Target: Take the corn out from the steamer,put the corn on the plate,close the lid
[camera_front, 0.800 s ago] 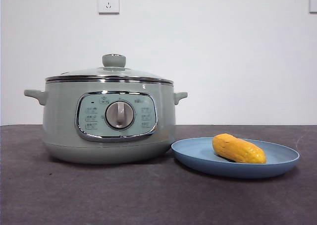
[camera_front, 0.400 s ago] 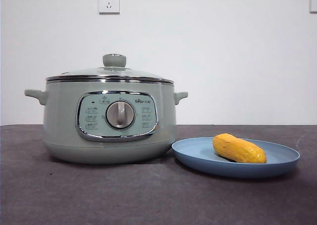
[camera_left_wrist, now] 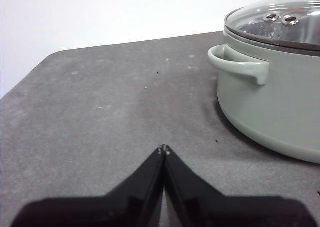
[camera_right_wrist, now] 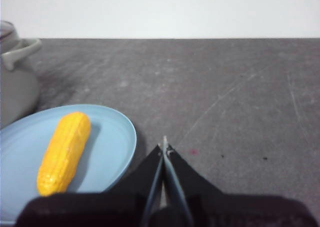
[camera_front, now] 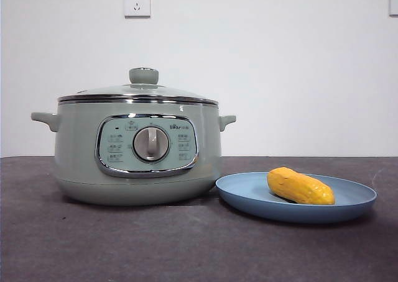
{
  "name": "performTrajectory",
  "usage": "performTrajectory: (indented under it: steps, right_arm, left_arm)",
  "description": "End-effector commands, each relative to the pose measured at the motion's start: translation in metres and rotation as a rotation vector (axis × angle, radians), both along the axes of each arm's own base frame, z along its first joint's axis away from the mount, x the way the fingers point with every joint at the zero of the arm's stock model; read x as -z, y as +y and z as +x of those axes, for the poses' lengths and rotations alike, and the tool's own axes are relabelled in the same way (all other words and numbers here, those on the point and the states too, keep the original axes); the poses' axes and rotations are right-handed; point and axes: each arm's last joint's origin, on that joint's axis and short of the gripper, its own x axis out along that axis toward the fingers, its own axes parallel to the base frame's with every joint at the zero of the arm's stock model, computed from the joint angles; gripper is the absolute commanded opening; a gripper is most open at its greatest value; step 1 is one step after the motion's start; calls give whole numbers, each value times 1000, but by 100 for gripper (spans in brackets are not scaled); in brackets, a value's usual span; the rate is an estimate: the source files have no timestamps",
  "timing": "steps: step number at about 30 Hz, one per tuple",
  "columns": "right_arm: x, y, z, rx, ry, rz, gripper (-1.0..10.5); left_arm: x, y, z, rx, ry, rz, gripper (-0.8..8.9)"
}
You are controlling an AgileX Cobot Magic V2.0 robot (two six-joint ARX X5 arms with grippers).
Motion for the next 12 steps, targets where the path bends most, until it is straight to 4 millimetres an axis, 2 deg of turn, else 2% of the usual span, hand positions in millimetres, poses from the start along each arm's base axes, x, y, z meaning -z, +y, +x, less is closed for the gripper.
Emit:
performTrajectory:
  steps: [1,12]
  right_arm:
    - [5,0,0,-1,18,7,1]
    - [5,0,0,5,20,32,1]
  left_arm:
    - [4,0,1,-5,7,-6,-4]
    - [4,0,1,-5,8,-6,-4]
